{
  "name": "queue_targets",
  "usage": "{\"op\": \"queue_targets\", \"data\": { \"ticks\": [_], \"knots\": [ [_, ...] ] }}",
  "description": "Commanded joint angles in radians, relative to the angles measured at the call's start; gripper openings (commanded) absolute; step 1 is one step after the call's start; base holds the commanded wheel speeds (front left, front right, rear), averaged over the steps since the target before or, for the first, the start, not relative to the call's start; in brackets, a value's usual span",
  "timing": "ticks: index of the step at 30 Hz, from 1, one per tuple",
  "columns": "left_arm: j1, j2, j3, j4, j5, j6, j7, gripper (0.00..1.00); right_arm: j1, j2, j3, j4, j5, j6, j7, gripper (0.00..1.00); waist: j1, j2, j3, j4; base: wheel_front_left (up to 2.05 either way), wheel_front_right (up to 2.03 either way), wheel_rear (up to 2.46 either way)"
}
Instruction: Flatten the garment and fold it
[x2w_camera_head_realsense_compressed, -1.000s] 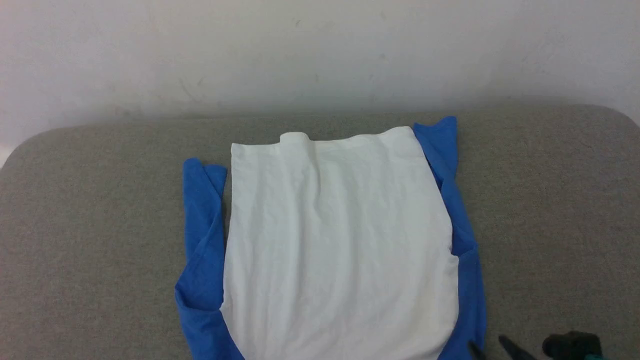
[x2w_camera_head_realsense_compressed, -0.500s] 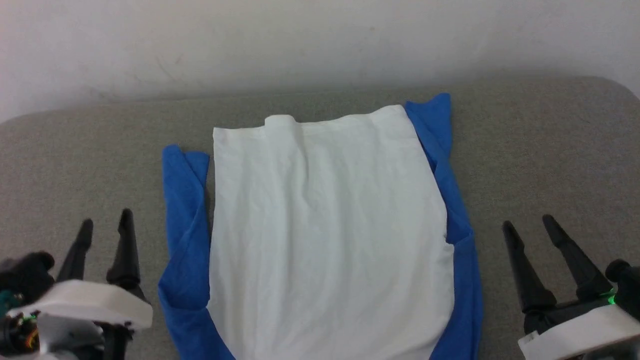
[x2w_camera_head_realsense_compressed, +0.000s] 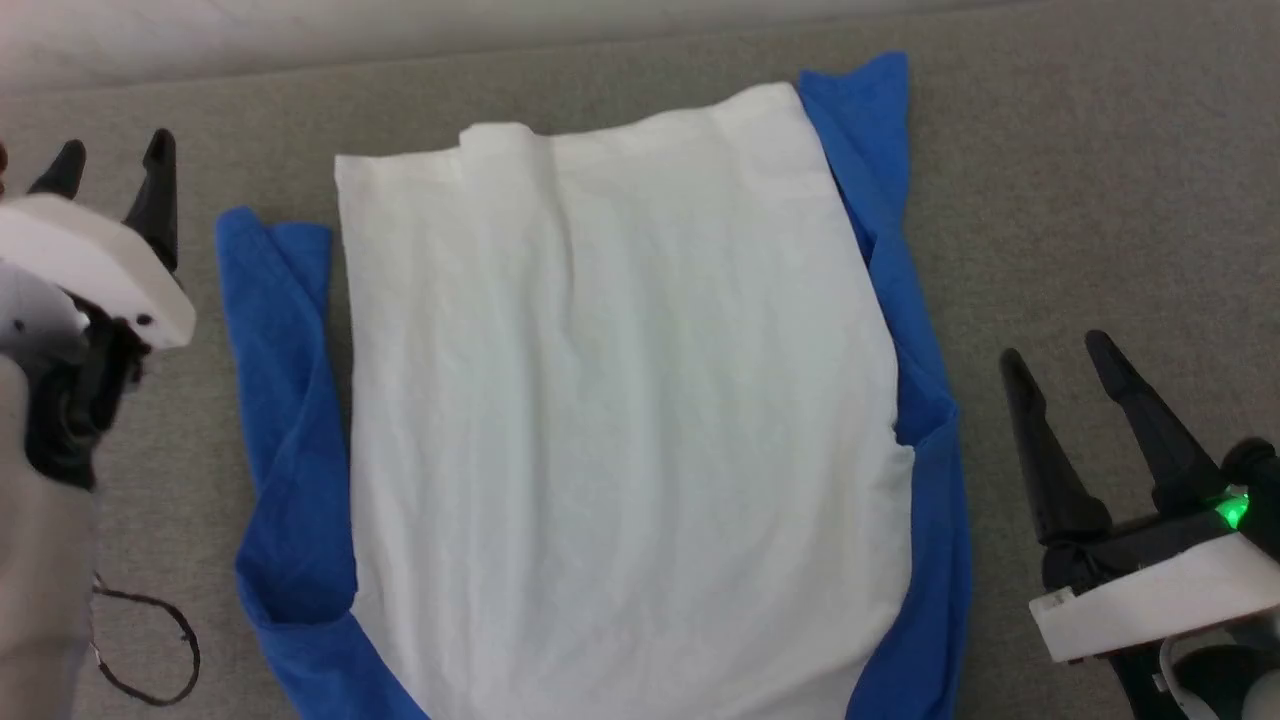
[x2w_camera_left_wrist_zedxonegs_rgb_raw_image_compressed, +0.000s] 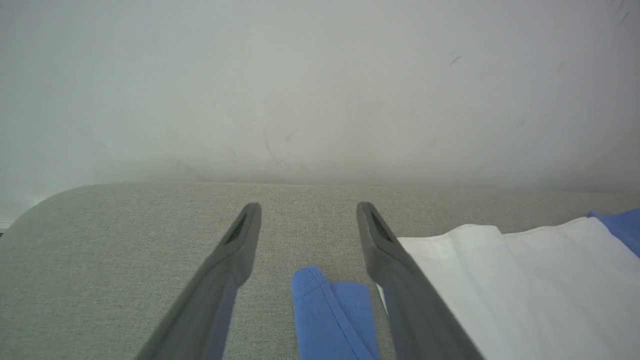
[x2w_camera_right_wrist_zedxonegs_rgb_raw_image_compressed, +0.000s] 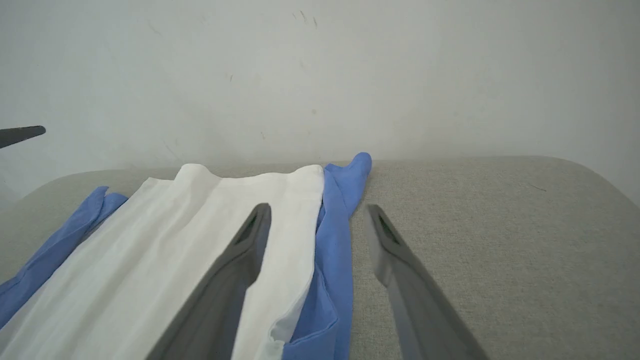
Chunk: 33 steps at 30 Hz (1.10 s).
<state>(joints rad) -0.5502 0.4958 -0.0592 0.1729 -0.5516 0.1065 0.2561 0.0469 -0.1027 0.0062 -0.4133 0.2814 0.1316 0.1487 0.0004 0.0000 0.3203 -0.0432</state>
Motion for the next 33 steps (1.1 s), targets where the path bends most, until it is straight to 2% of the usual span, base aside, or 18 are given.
{"op": "queue_targets", "data": {
  "ticks": [1, 6, 10, 13, 14, 15, 16, 18, 23, 24, 26, 33],
  "knots": [
    [-0.063, 0.028, -0.025, 0.072, 0.009, -0.017, 0.071, 1.0, -0.027, -0.004, 0.008, 0.004, 0.002, -0.001, -0.005, 1.0, -0.0004, 0.0, 0.085, -0.049, 0.0, 0.0, 0.0],
    [-0.155, 0.082, -0.087, 0.233, 0.011, -0.055, 0.271, 1.0, -0.05, -0.002, 0.02, 0.03, 0.014, -0.001, -0.015, 1.0, -0.0004, 0.0, 0.122, -0.083, 0.0, 0.0, 0.0],
    [-0.18, 0.098, -0.123, 0.314, 0.007, -0.078, 0.379, 1.0, -0.053, 0.003, 0.021, 0.054, 0.023, -0.001, -0.027, 1.0, -0.0004, 0.0, 0.133, -0.1, 0.0, 0.0, 0.0],
    [-0.178, 0.114, -0.157, 0.363, 0.02, -0.078, 0.464, 0.99, -0.056, 0.004, 0.025, 0.068, 0.027, -0.001, -0.034, 1.0, -0.0004, 0.0, 0.135, -0.107, 0.0, 0.0, 0.0],
    [-0.174, 0.116, -0.168, 0.38, 0.02, -0.079, 0.499, 0.58, -0.056, 0.003, 0.026, 0.073, 0.028, -0.001, -0.035, 1.0, -0.0004, 0.0, 0.133, -0.108, 0.0, 0.0, 0.0],
    [-0.169, 0.116, -0.177, 0.394, 0.017, -0.08, 0.533, 0.31, -0.056, 0.003, 0.027, 0.077, 0.029, -0.001, -0.036, 1.0, -0.0004, 0.0, 0.131, -0.108, 0.0, 0.0, 0.0],
    [-0.165, 0.116, -0.183, 0.405, 0.012, -0.081, 0.563, 0.0, -0.057, 0.002, 0.027, 0.08, 0.03, -0.001, -0.037, 1.0, -0.0004, 0.0, 0.129, -0.108, 0.0, 0.0, 0.0],
    [-0.157, 0.112, -0.184, 0.408, -0.002, -0.084, 0.591, 0.0, -0.056, 0.001, 0.027, 0.088, 0.031, -0.001, -0.036, 1.0, -0.0004, 0.0, 0.121, -0.107, 0.0, 0.0, 0.0],
    [-0.152, 0.125, -0.131, 0.363, 0.002, -0.042, 0.45, 0.0, -0.046, 0.0, 0.002, 0.1, 0.032, -0.001, -0.038, 1.0, -0.0004, 0.0, 0.088, -0.084, 0.0, 0.0, 0.0],
    [-0.152, 0.125, -0.131, 0.363, 0.002, -0.042, 0.45, 0.0, -0.046, 0.0, 0.002, 0.1, 0.032, -0.001, -0.038, 1.0, -0.0004, 0.0, 0.088, -0.084, 0.0, 0.0, 0.0],
    [-0.136, 0.149, -0.09, 0.343, 0.007, -0.013, 0.362, 0.0, -0.031, 0.003, -0.013, 0.108, 0.036, -0.001, -0.036, 1.0, -0.0004, 0.0, 0.053, -0.061, 0.0, 0.0, 0.0],
    [-0.097, 0.226, -0.017, 0.329, 0.013, 0.007, 0.228, 0.0, -0.008, 0.006, -0.033, 0.119, 0.039, -0.001, -0.023, 1.0, -0.0004, 0.0, -0.012, -0.017, 0.0, 0.0, 0.0]
  ]
}}
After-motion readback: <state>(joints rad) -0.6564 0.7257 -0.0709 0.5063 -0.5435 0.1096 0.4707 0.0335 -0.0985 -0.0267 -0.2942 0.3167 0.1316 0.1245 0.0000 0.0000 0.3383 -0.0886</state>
